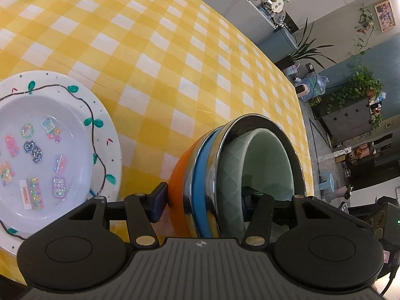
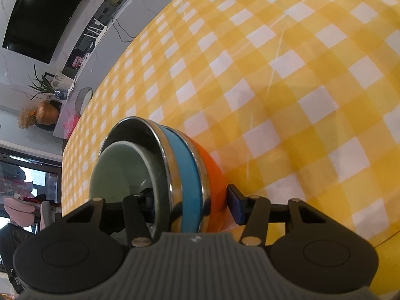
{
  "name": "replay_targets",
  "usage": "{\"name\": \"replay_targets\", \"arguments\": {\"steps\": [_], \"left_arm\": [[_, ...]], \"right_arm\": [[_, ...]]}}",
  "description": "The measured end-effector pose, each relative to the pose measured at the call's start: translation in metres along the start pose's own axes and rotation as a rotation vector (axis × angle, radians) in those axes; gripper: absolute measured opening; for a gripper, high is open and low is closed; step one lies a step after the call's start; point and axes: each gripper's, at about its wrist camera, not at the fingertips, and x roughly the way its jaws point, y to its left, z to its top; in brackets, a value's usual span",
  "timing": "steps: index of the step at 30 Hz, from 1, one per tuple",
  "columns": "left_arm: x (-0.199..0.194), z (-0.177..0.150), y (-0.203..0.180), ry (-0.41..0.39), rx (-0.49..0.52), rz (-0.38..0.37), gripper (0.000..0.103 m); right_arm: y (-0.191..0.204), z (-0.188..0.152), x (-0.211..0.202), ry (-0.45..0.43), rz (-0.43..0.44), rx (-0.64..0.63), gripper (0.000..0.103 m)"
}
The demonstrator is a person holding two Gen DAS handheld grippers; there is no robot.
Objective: Organize plates and bowls
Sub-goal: 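Close both grippers on the rim of the nested bowl stack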
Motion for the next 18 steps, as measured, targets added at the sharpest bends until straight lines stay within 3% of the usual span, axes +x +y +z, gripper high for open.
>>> {"name": "replay_targets", "arguments": {"steps": [18], "left_arm": [[-0.055, -0.012, -0.013, -0.072, 0.033, 0.023, 0.061]], "right_arm": [[0.020, -0.017, -0.022, -0.028, 0.076, -0.047, 0.049]]}}
